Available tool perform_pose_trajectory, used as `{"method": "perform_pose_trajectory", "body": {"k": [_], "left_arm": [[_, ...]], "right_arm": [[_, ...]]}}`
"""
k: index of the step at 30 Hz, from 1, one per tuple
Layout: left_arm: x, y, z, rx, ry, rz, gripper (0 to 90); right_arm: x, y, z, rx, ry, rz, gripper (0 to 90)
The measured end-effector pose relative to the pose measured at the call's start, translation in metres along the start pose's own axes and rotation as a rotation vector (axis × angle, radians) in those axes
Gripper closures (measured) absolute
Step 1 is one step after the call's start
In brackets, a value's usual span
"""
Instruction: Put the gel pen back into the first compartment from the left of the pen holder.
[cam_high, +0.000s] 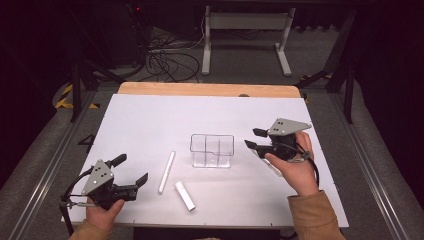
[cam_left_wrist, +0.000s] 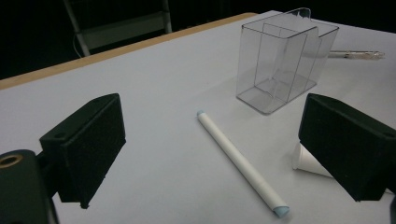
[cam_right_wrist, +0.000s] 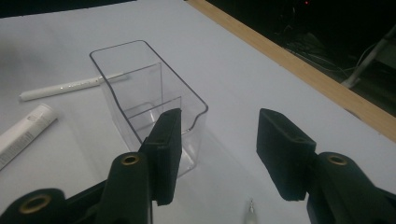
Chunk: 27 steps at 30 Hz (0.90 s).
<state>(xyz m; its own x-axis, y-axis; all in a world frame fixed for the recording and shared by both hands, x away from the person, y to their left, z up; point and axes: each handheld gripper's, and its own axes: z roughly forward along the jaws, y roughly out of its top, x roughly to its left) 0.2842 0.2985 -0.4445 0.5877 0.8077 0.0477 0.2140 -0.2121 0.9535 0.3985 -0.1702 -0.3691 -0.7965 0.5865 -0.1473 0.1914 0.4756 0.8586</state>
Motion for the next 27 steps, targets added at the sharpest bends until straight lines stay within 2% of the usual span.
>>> {"method": "perform_pose_trajectory", "body": {"k": [8, 16, 19, 24, 27], "left_arm": [[-0.001, 0.0, 0.0, -0.001, 0.001, -0.001, 7.9], [0.0, 0.0, 0.0, -0.002, 0.006, -0.001, 7.9], [0.0, 0.0, 0.0, 0.0, 0.007, 0.0, 7.9], [-0.001, 0.0, 0.0, 0.001, 0.006, -0.002, 7.9], [-0.001, 0.0, 0.0, 0.001, 0.006, -0.001, 7.9]], "right_arm": [[-0.008, -0.006, -0.006, 0.01, -0.027, 0.049, 49.4], [-0.014, -0.014, -0.002, 0.071, -0.047, 0.099, 45.8], [-0.016, -0.016, 0.0, 0.105, -0.054, 0.107, 45.1], [-0.017, -0.017, -0.001, 0.104, -0.061, 0.115, 44.7], [-0.016, -0.017, 0.0, 0.123, -0.067, 0.109, 44.8]]}}
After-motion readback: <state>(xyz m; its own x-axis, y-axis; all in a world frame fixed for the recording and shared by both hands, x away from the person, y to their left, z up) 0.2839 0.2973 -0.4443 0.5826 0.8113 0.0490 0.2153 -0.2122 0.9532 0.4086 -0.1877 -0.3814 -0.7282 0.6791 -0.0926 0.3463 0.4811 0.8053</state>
